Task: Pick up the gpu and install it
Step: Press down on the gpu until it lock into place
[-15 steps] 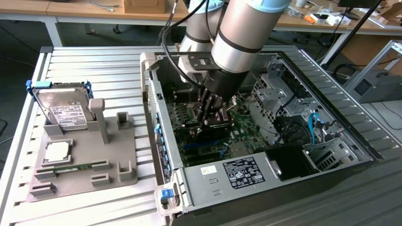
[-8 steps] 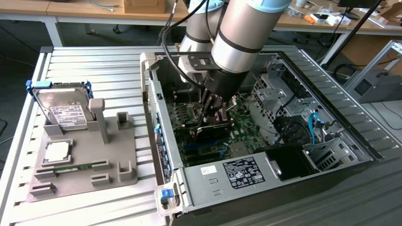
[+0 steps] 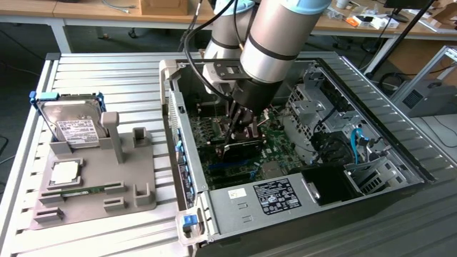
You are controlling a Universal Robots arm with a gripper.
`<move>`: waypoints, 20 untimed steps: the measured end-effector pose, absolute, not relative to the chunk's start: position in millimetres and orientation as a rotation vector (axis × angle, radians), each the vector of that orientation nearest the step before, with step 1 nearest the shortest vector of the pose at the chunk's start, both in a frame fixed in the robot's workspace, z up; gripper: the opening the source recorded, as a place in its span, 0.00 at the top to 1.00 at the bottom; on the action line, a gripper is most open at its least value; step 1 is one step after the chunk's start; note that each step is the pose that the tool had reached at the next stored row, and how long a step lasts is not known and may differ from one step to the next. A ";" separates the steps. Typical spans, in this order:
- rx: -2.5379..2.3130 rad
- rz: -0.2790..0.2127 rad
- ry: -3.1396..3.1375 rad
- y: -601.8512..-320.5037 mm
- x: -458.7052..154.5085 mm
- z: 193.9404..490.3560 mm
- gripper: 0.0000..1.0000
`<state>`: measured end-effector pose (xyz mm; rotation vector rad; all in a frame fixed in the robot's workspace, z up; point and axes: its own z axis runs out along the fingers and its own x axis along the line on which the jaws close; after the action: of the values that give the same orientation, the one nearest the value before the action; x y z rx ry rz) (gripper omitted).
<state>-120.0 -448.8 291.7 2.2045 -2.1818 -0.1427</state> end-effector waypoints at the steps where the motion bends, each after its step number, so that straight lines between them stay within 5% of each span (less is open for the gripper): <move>1: 2.204 -0.143 -2.182 -448.8 -120.0 291.7 0.89; 3: 2.205 -0.143 -2.182 -448.8 -120.0 291.7 0.89; 6: 2.205 -0.143 -2.182 -448.8 -120.0 291.7 0.70; 12: 2.205 -0.143 -2.182 -448.8 -120.0 291.7 0.52; 20: 2.204 -0.143 -2.182 -448.8 -120.0 279.6 0.52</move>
<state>-120.0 -448.8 279.6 2.2043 -2.1816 -0.1432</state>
